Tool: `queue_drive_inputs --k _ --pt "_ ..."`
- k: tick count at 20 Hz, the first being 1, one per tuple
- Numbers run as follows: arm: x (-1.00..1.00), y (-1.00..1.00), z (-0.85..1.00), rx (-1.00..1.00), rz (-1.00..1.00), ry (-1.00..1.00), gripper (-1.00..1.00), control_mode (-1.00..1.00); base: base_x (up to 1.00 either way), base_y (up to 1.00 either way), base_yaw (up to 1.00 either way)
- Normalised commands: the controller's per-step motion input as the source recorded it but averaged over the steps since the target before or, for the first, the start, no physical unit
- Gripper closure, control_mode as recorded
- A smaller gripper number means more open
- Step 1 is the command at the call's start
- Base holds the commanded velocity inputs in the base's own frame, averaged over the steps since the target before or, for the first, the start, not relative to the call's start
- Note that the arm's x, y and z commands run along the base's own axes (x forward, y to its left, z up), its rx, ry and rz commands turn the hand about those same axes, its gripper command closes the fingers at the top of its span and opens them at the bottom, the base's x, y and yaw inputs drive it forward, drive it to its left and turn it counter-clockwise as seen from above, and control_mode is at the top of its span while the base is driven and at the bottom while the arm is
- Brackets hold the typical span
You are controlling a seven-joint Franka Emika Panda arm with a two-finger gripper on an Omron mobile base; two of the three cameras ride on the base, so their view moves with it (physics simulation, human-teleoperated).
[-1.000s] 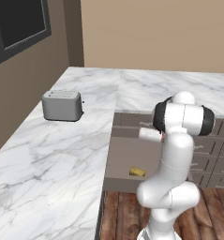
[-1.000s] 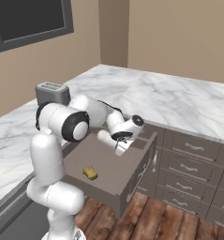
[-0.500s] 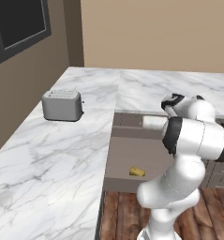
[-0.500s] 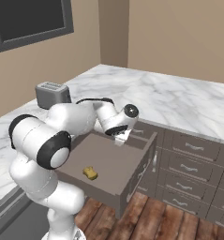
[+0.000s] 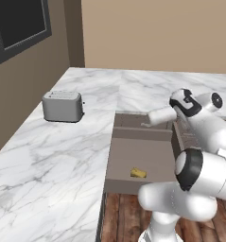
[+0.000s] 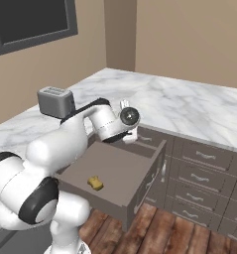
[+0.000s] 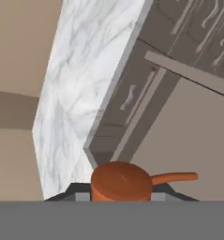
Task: Restock the sink supplies by placing the sponge and soap dispenser on the counter and next to the sink. Make sure the soap dispenser is upright.
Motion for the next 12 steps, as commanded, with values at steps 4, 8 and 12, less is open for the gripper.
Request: queue_drive_inputs --k 4,8,12 --pt "-0.25 0.00 0.75 -0.37 0.31 -0.28 1.00 -1.00 0.00 0.00 0.00" --pt "-0.02 0.25 0.57 -0.38 0.33 -0.17 1.00 -1.00 0.00 0.00 0.00" --pt "0.00 0.63 0.48 -0.30 0.35 -0.10 1.00 -1.00 0.00 0.00 0.00"
